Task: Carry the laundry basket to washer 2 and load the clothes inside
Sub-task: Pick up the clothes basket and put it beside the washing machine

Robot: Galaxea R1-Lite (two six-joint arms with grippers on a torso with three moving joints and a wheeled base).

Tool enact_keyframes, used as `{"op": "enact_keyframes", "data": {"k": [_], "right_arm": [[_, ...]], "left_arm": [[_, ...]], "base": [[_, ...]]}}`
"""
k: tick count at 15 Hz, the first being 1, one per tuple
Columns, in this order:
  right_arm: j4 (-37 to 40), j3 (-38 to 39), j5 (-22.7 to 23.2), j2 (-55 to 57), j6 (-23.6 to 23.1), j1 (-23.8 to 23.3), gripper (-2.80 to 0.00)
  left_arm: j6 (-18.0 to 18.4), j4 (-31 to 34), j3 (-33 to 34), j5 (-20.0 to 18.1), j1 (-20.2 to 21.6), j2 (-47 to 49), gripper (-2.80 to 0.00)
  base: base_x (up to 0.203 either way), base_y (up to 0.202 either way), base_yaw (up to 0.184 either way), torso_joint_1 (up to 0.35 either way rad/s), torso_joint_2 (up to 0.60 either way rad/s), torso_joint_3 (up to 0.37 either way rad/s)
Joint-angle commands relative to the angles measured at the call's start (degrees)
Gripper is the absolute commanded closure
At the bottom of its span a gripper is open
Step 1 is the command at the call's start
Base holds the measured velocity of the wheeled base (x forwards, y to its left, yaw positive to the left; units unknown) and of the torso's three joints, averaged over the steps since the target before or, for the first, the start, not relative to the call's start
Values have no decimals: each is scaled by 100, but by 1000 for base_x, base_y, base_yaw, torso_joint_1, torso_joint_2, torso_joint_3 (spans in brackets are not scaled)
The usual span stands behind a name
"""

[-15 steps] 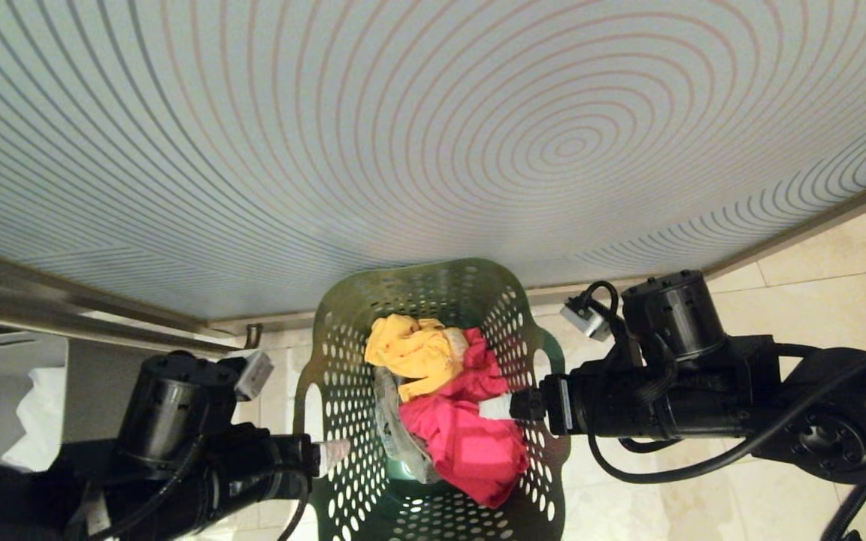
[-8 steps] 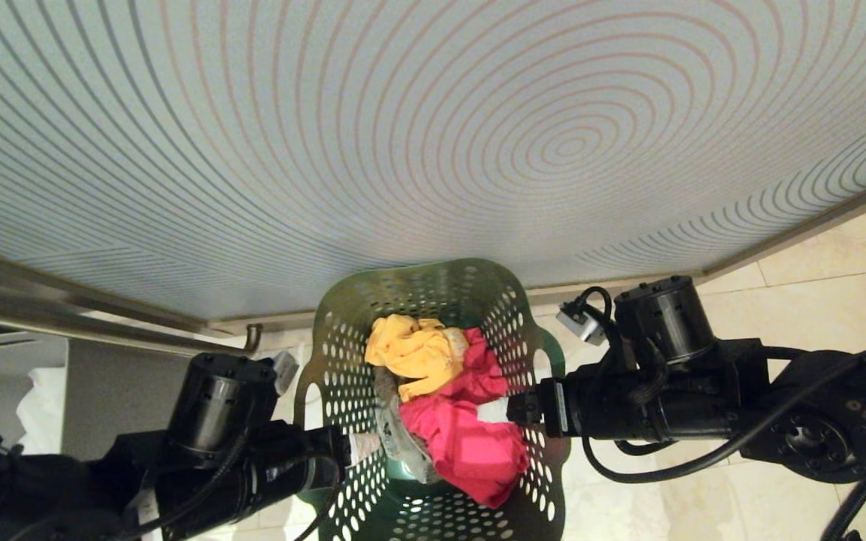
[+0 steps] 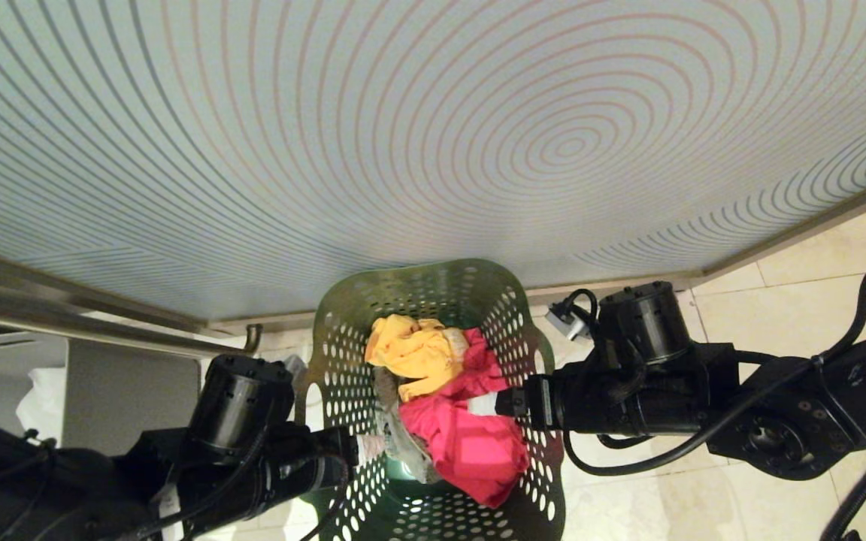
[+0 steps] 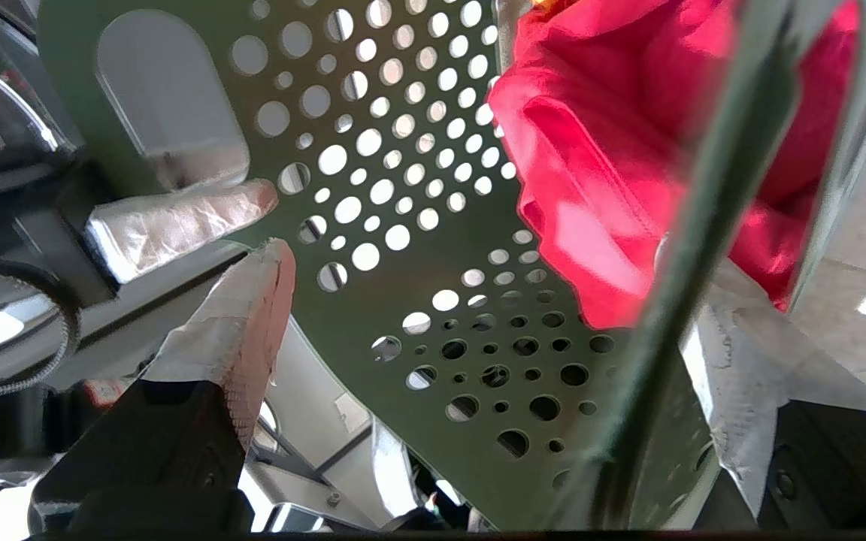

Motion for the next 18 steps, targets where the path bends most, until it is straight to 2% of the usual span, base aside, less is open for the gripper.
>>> {"op": "enact_keyframes", "data": {"k": [1,5,6,7,18], "right_arm": [[-8,-26,6,132,17,-47,-280],[-16,-43,3,173,8,-80,-280],[-16,-43,-3,180,2,-82,-280],[-8,-52,-3,180,-1,-83,0],[-8,-15,-205,110,-19,-74,0]], "left_arm": [[-19,-17,4,3,-1,76,-280],[-2,-103,-4,35,-43,144,-280],[7,-156,-4,39,-53,151,0],[16,-158,-13,39,-53,151,0],[16,-140,-84,45,-53,43,0]], "base": [[0,0,0,0,0,0],[0,0,0,0,0,0],[0,0,0,0,0,0],[0,0,0,0,0,0],[0,0,0,0,0,0]]}}
